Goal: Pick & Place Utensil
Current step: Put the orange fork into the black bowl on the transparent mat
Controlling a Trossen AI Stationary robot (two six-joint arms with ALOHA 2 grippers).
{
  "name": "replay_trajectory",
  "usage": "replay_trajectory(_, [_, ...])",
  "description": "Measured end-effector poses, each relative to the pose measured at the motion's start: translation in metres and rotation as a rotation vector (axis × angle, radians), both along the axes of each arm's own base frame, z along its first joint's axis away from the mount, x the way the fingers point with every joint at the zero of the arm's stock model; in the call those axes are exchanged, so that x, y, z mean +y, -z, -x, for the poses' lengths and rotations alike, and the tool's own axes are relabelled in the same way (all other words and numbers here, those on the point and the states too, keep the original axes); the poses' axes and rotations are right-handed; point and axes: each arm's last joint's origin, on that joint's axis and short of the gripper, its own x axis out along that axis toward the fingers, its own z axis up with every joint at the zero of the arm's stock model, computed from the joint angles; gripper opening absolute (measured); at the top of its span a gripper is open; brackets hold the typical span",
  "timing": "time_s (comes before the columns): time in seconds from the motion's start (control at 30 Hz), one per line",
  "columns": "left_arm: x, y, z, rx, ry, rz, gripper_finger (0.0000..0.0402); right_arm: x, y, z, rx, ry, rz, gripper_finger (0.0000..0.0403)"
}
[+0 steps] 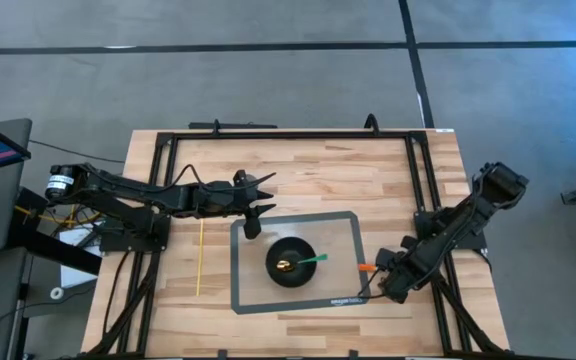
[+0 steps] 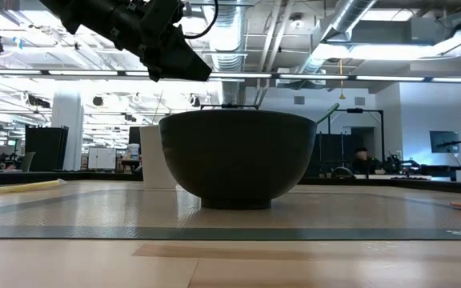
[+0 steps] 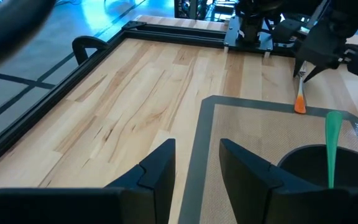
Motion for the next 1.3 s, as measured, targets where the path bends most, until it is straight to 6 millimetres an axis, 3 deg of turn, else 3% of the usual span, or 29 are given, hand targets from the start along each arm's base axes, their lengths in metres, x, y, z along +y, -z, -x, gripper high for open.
replay_trajectory(0.13, [0.0, 0.0, 0.0, 0.0, 0.0, 0.0, 0.0126, -0.002, 0.0, -0.002, -0.007, 0.016, -0.018, 0.0088])
replay_trajectory(0.37, [0.0, 0.0, 0.0, 0.0, 0.0, 0.0, 0.0126, -0.007, -0.011, -0.007, -0.086, 0.053, -0.069, 0.001])
replay_trajectory(0.53, [0.0, 0.0, 0.0, -0.002, 0.0, 0.0, 0.0126, -0.01, -0.019, -0.012, -0.134, 0.082, -0.129, 0.0018])
replay_trajectory(0.67, [0.0, 0.0, 0.0, -0.004, 0.0, 0.0, 0.0126, -0.009, -0.039, -0.018, -0.192, 0.098, -0.195, 0.0006])
replay_trajectory(0.87, [0.0, -0.001, 0.0, -0.008, 0.0, 0.0, 0.0126, -0.01, -0.084, -0.028, -0.354, 0.102, -0.253, 0.0009])
replay_trajectory(1.0, [-0.001, -0.002, -0.001, -0.019, 0.019, 0.009, 0.0126, -0.013, -0.11, -0.029, -0.462, 0.005, -0.175, 0.0004])
replay_trajectory(1.13, [-0.003, -0.005, -0.003, -0.059, 0.11, 0.044, 0.0126, -0.023, -0.129, -0.034, -0.625, -0.107, 0.03, 0.0007])
replay_trajectory(1.3, [-0.006, -0.013, -0.005, -0.142, 0.195, 0.07, 0.0126, -0.039, -0.143, -0.058, -0.843, -0.151, 0.335, 0.0009])
